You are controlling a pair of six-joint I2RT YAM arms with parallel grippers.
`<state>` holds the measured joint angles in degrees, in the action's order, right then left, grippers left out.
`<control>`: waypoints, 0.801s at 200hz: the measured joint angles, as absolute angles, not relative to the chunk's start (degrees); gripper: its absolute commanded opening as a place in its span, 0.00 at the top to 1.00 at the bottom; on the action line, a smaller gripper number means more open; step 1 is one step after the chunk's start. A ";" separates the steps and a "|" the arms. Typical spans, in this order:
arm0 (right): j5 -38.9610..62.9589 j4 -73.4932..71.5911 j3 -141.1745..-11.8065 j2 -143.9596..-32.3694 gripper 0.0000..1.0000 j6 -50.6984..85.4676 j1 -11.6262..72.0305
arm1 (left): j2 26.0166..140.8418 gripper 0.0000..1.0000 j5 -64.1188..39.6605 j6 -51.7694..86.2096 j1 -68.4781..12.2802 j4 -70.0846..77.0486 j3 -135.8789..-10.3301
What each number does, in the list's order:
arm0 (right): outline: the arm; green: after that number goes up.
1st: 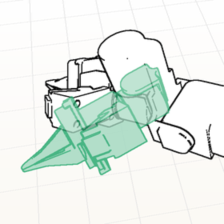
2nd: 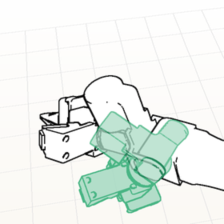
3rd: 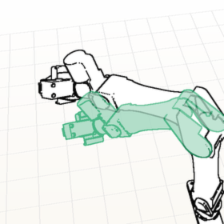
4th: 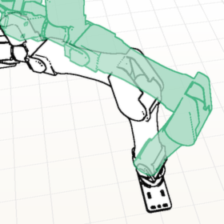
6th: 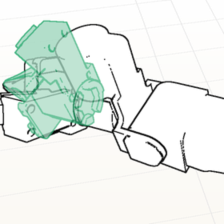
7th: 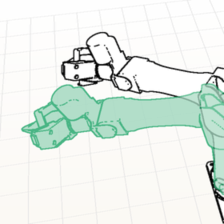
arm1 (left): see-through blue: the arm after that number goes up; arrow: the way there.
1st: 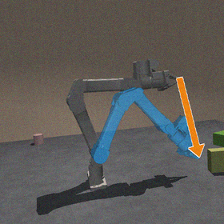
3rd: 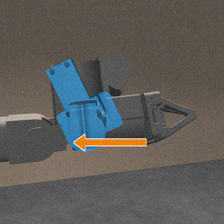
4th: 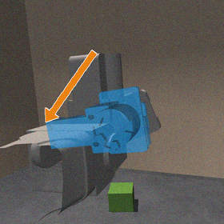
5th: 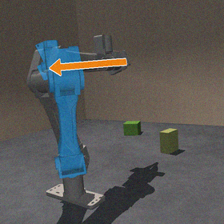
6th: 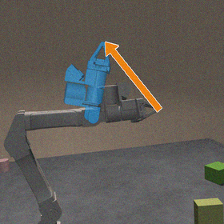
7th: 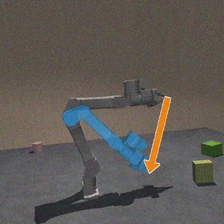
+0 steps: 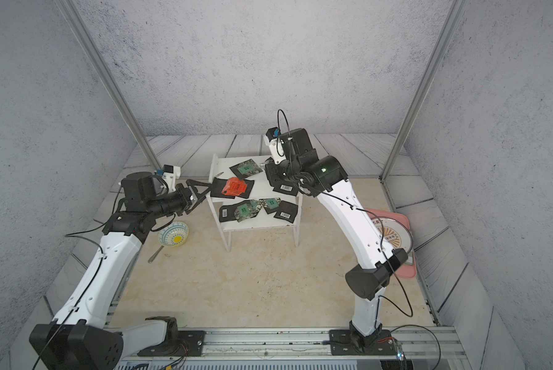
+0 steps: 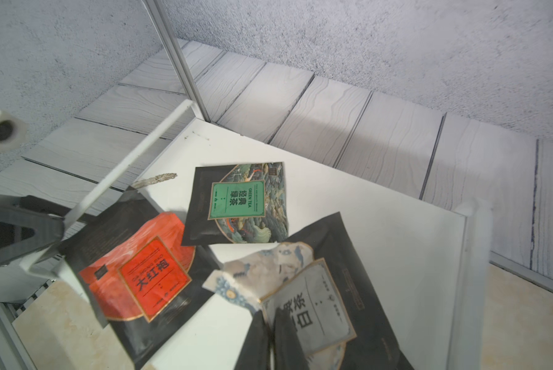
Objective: Remove the tea bags from the shelf
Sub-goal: Pick up the tea bag from the shelf, then place the tea bag at the center of the board.
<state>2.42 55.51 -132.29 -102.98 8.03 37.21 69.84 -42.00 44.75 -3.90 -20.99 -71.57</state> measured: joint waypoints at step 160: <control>-7.81 54.11 -103.44 -76.77 0.91 9.56 37.21 | 65.98 0.14 -42.68 44.21 -3.95 -24.08 -71.72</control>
